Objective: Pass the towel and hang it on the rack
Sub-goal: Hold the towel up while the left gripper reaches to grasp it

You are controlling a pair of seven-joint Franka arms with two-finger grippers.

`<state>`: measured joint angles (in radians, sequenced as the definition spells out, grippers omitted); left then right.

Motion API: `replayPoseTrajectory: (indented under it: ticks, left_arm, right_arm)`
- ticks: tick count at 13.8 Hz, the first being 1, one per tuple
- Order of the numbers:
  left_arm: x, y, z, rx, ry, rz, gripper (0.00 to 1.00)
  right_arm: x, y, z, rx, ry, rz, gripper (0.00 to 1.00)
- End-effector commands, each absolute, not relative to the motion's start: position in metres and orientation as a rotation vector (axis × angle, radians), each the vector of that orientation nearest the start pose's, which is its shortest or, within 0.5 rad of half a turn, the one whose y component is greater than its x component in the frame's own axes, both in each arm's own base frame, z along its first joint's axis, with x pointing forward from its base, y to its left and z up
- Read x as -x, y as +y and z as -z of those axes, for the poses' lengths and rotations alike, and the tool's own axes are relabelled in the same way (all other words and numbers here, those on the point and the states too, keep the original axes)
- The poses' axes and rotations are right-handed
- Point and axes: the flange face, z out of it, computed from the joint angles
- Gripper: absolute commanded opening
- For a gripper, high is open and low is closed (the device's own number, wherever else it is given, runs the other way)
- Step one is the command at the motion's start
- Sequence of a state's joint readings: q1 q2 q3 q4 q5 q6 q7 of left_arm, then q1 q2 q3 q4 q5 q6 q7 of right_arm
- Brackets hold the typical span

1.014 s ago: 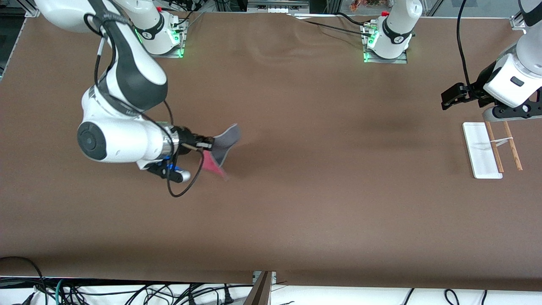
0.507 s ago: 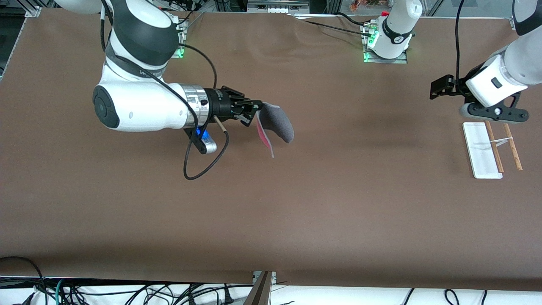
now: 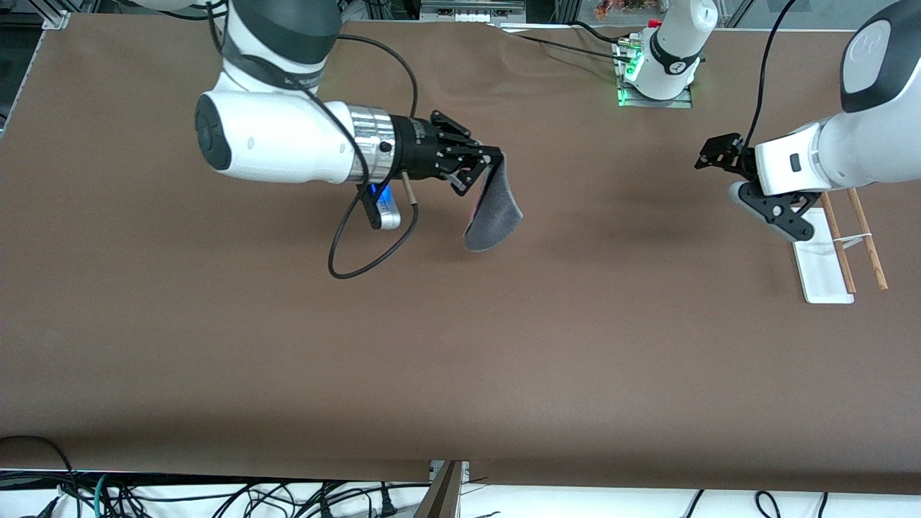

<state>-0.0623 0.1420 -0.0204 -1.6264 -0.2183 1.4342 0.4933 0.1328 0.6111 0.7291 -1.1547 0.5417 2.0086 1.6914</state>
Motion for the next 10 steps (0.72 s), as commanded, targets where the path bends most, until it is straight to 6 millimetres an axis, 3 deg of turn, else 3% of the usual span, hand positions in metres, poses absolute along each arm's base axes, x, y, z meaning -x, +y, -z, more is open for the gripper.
replayPoseTrajectory:
  ticks: [1,5,10]
  left_arm:
    - [-0.567,-0.081,-0.512,3.294,1.166,-0.421,1.0]
    - [-0.579,-0.106,-0.498,3.295,1.557,-0.242,0.98]
    - [-0.571,-0.161,-0.496,3.258,1.665,-0.079,0.97]
  right_arm:
    - [-0.558,0.486,-0.574,1.878,1.32,-0.976,0.0]
    - [-0.542,0.515,-0.58,1.802,1.354,-0.964,0.0]
    - [-0.53,0.531,-0.584,1.757,1.381,-0.963,0.0]
